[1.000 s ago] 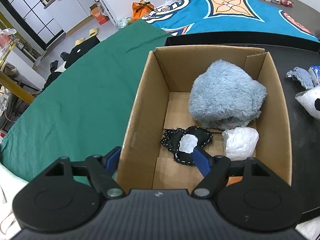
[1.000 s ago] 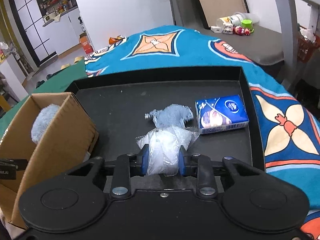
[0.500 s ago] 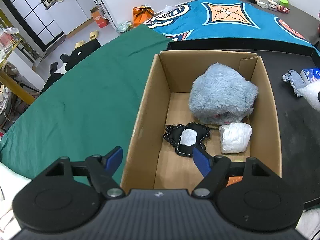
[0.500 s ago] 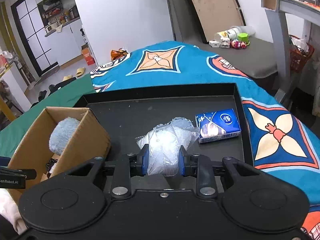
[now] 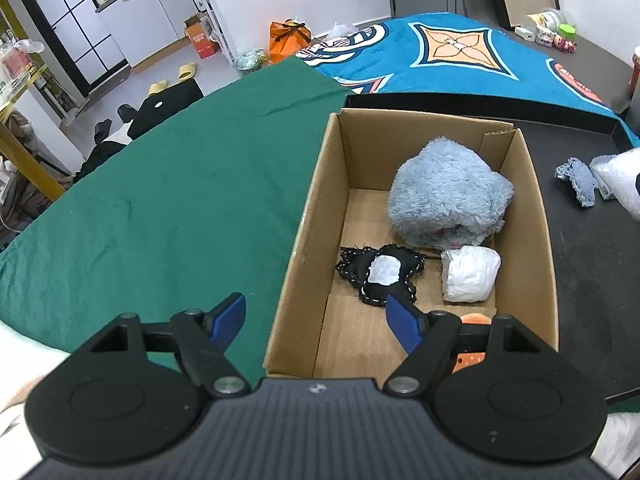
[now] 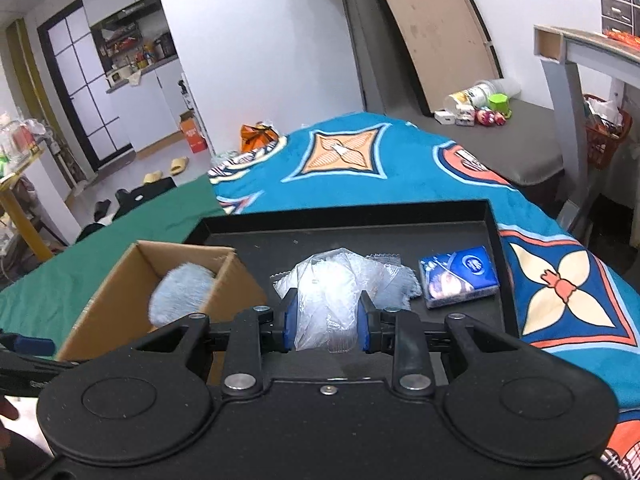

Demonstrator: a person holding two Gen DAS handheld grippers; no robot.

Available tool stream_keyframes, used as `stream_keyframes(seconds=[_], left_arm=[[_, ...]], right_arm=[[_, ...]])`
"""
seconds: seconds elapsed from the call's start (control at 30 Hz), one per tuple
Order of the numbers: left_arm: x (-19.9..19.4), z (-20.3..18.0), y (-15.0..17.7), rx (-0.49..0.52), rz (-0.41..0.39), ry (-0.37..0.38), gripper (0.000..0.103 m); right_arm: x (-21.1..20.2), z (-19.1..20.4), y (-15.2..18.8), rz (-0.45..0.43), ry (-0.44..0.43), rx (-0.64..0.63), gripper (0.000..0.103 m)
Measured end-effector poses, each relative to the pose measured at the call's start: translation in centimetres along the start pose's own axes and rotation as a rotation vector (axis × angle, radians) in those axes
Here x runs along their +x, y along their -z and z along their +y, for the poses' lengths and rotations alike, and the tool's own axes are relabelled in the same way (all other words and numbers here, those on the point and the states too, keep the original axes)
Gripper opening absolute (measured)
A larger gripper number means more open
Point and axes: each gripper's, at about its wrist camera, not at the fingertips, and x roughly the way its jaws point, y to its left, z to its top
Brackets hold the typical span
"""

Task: Organize soft objects
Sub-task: 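Carry the clear stuffing bag into the cardboard box and release it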

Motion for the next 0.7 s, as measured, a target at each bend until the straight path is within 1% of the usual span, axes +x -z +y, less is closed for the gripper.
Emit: stream_keyframes(seconds=[0.27,0.43,0.6,0.7], left_arm=[[-0.3,1.1,0.7,-0.027,-0.021,0.044,0.075],[-0.2,1.7,1.2,-0.049,-0.028,0.069,0.073],[-0.4,2.6,1.5,-0.092,-0.049,0.096,0.067],[-0.2,3.2,1.5,-0.119,-0.045,0.110,0.058]], right_arm=[[-1.2,2.4,-0.4,-0.027,-0.055,-0.018,0.028],[-1.5,4.3,-0.6,-0.035,-0.098,-0.036,0.028],[-1.1,6.2,-0.6,-0.028,-0.136,-0.070,0.028],[-0.9,7.1,-0.7,-0.013,-0.159,-0.075,0.028]])
